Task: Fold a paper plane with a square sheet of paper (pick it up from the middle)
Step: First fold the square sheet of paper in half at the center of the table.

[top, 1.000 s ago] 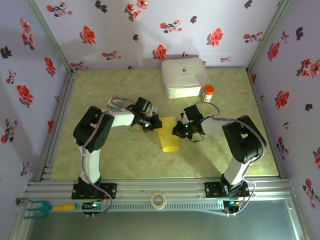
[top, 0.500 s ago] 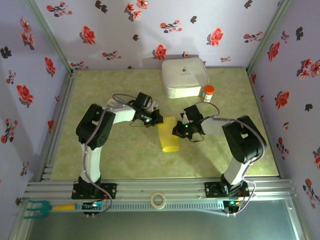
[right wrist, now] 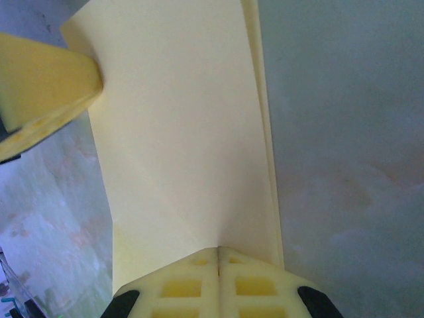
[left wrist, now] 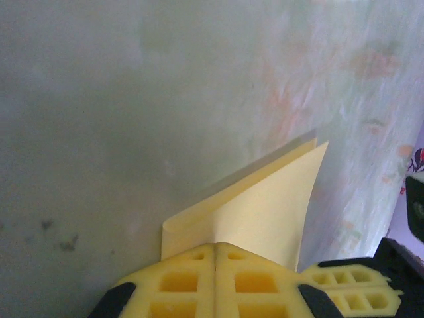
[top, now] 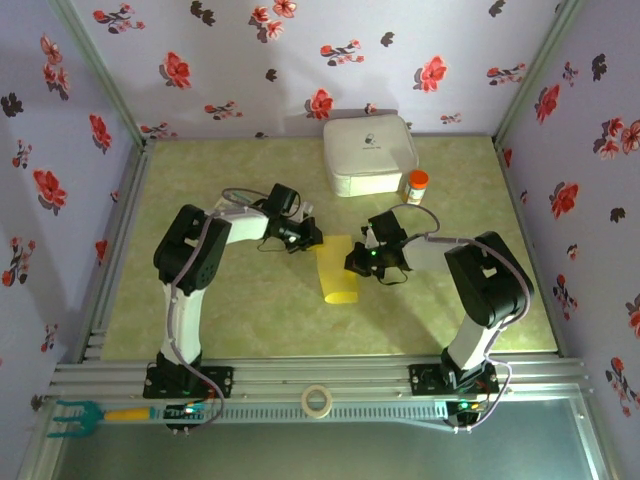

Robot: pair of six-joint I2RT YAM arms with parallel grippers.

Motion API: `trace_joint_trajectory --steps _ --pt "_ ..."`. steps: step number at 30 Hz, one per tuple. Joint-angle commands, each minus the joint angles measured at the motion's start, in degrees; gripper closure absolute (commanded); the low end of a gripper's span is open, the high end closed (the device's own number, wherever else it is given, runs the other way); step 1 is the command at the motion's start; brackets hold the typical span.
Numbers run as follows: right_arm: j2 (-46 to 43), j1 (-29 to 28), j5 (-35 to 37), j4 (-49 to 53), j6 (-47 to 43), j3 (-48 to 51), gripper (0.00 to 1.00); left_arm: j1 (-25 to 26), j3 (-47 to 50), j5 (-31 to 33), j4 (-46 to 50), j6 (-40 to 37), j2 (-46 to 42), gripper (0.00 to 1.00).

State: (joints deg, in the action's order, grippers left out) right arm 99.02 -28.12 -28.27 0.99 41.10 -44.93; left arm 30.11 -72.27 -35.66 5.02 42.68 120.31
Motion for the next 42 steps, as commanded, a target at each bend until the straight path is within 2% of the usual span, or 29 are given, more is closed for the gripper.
trace_joint_trajectory --steps 1,12,18,24,28,32,37,42 --pt "1.2 0.3 4.2 6.3 0.7 2.6 1.0 -2.8 -2.0 6.5 2.4 -0.7 2.8 0.99" --pt "1.1 0.3 4.0 5.8 1.0 3.0 1.0 -3.8 -8.4 7.6 8.4 1.2 5.8 0.99" --pt "1.1 -0.2 4.7 4.1 3.3 3.1 1.0 -3.3 -8.6 10.5 11.5 0.4 -0.4 0.95" --pt "0.8 -0.6 5.9 3.0 4.8 3.3 1.0 -1.7 -2.9 10.0 10.9 -0.6 -11.0 0.9" --pt "0.7 -0.6 6.2 3.3 4.8 3.4 1.0 1.7 3.1 4.8 5.9 0.7 -15.9 0.9" --pt "0.3 -0.6 6.4 4.0 4.5 3.2 1.0 5.3 8.1 0.9 1.0 2.8 -16.3 0.93" --pt "0.0 -0.7 6.7 3.7 4.8 3.7 1.0 7.9 13.2 -0.3 -5.4 6.7 -13.2 0.94" --pt "0.2 -0.7 6.6 3.6 4.8 3.8 1.0 8.5 15.9 0.9 -5.3 6.1 -11.9 0.96"
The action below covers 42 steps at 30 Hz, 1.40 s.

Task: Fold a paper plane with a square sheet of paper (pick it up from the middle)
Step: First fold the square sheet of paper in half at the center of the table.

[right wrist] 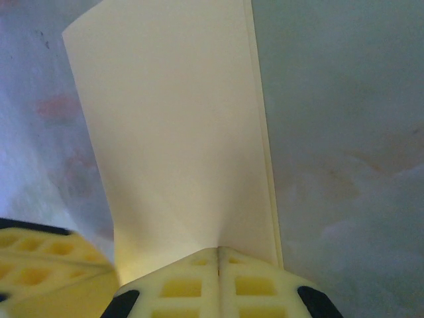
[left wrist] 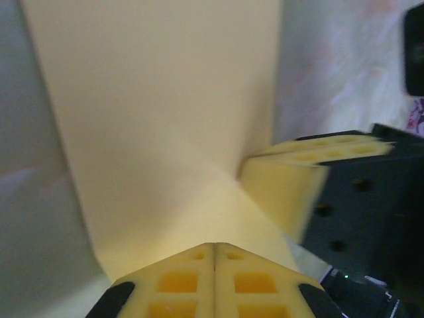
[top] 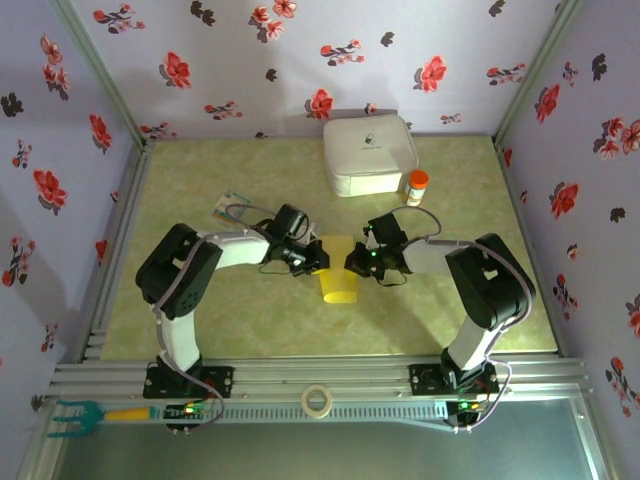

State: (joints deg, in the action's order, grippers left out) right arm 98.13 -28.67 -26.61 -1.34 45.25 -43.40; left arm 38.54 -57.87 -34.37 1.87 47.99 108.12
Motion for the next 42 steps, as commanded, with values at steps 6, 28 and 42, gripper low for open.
trace_joint_trajectory --steps 6,28,42 --pt "1.0 -0.1 5.1 5.8 0.7 2.5 1.0 -1.3 4.4 1.6 1.6 -3.9 1.4 0.95" --pt "-1.2 -0.2 5.2 3.6 2.8 4.8 1.0 -1.5 -2.2 6.5 15.3 -6.3 -3.9 0.92" --pt "-0.4 -0.5 5.5 7.5 1.2 2.6 1.0 -1.5 -6.7 6.8 20.2 -8.7 -4.4 0.89"
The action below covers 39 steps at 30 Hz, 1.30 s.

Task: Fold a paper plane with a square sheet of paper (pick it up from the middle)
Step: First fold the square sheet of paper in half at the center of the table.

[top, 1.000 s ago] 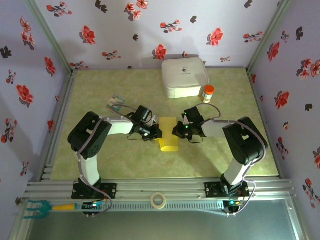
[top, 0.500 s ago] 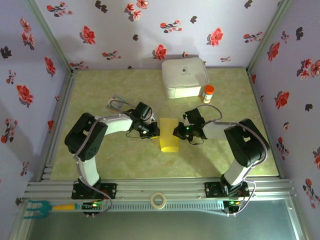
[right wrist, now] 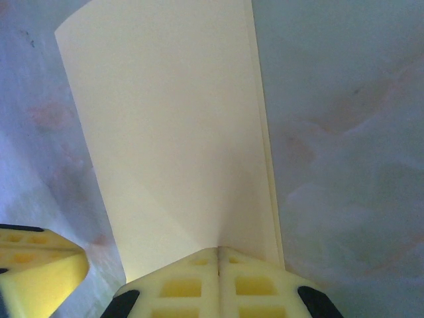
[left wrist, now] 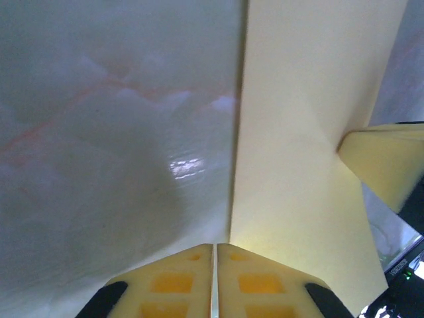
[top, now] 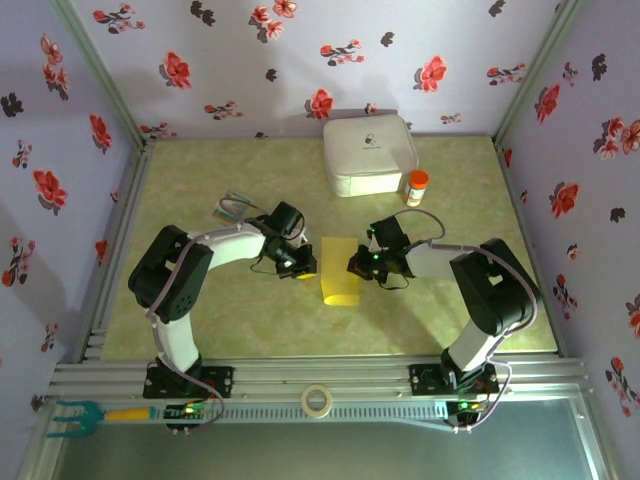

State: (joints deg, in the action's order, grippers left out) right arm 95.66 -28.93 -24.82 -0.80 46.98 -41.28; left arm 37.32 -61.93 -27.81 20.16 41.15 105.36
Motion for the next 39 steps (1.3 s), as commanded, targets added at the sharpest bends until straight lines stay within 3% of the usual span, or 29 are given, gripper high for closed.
trace_joint_trajectory --steps 1,7,20,26,35,39 --pt "1.9 -0.3 3.9 7.1 -0.5 0.5 1.0 -0.2 -2.9 0.0 2.0 -2.0 -1.8 0.89" --pt "1.0 -0.3 4.6 8.4 -0.8 0.5 1.0 0.2 -1.4 -4.2 -3.2 0.6 -4.8 0.87" --pt "0.8 -0.3 5.3 7.8 -0.3 1.0 1.0 3.2 3.3 -14.9 -16.7 6.2 2.1 0.88" --pt "0.9 -0.3 5.6 8.7 -0.6 1.1 1.0 3.2 7.2 -14.1 -18.9 5.3 3.7 0.89" --pt "0.7 -0.3 6.6 8.5 -0.4 1.8 1.0 3.2 10.6 -6.8 -10.8 -3.3 2.0 0.9" --pt "0.3 -0.3 7.1 8.0 -0.2 2.2 1.0 3.3 10.2 -6.3 -10.9 -2.8 -1.1 0.89"
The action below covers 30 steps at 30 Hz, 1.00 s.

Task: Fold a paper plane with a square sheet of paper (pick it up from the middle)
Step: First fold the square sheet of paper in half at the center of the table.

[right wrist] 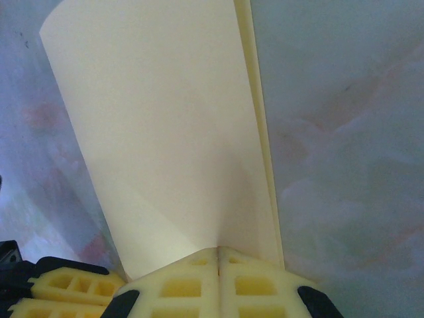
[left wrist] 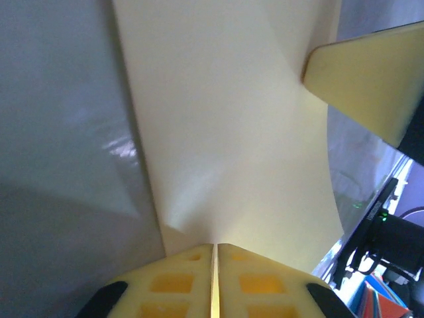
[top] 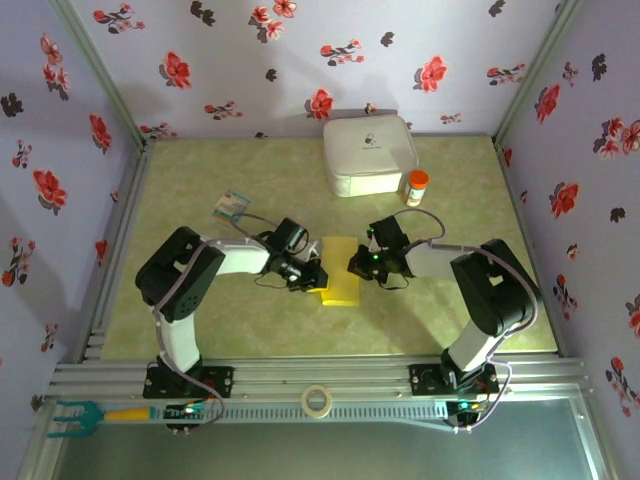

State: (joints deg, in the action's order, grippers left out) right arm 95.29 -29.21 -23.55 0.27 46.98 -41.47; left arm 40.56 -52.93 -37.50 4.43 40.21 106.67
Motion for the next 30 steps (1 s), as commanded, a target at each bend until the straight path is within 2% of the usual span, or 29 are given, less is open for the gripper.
trace_joint_trajectory --steps 1,5,11,17,22,30 --pt "0.6 -0.1 5.8 7.1 -0.2 2.3 1.0 0.1 0.9 3.2 4.5 -1.2 -3.4 0.89" --pt "-0.2 -0.2 6.6 7.4 -0.1 2.5 1.0 0.8 1.0 2.2 0.5 2.5 -7.9 0.86" --pt "-0.5 -0.3 7.1 6.9 0.0 2.8 1.0 1.8 2.4 -1.4 -7.7 7.6 -6.4 0.86" --pt "-0.4 -0.5 7.2 5.5 0.3 3.1 1.0 3.0 3.2 -2.3 -9.1 7.5 -1.7 0.88" --pt "-0.1 -0.6 7.5 4.7 0.4 3.8 1.0 3.2 5.4 -1.9 -9.9 7.2 -0.6 0.99" --pt "0.5 -0.6 7.6 3.0 0.8 5.3 1.0 3.3 9.0 0.7 -4.8 2.4 -1.6 1.0"
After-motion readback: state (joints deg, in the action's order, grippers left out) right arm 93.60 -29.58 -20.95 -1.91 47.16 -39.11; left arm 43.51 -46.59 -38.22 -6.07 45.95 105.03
